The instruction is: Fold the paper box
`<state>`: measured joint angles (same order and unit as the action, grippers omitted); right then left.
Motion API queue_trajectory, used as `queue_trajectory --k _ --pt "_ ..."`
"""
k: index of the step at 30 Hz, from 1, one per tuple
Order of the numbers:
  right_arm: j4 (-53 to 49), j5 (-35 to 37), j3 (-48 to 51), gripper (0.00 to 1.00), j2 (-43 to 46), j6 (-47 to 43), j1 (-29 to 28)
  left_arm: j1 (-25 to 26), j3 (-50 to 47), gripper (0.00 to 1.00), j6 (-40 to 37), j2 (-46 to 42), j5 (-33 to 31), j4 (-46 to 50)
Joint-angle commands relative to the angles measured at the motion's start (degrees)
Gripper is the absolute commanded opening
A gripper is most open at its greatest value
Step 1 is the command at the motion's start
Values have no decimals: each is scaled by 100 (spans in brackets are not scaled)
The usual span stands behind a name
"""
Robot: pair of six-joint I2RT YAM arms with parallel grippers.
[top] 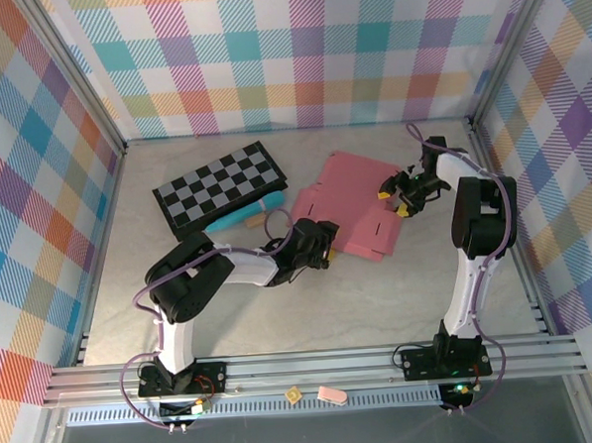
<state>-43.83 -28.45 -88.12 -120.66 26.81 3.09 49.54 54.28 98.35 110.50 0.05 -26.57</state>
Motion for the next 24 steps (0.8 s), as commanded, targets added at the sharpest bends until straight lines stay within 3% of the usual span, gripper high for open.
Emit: queue_trajectory --k 1,5,15,24 --pt "-109 -148 56 63 201 114 -1 166 289 68 272 56 618 2442" --pt "-40 -178 149 63 254 146 5 122 924 72 54 261 592 3061" --pt "42 -364 363 62 346 211 -1 -65 1052 68 -278 782 8 1842" --pt "11 -668 749 61 585 385 -2 -59 645 63 -334 808 -111 644"
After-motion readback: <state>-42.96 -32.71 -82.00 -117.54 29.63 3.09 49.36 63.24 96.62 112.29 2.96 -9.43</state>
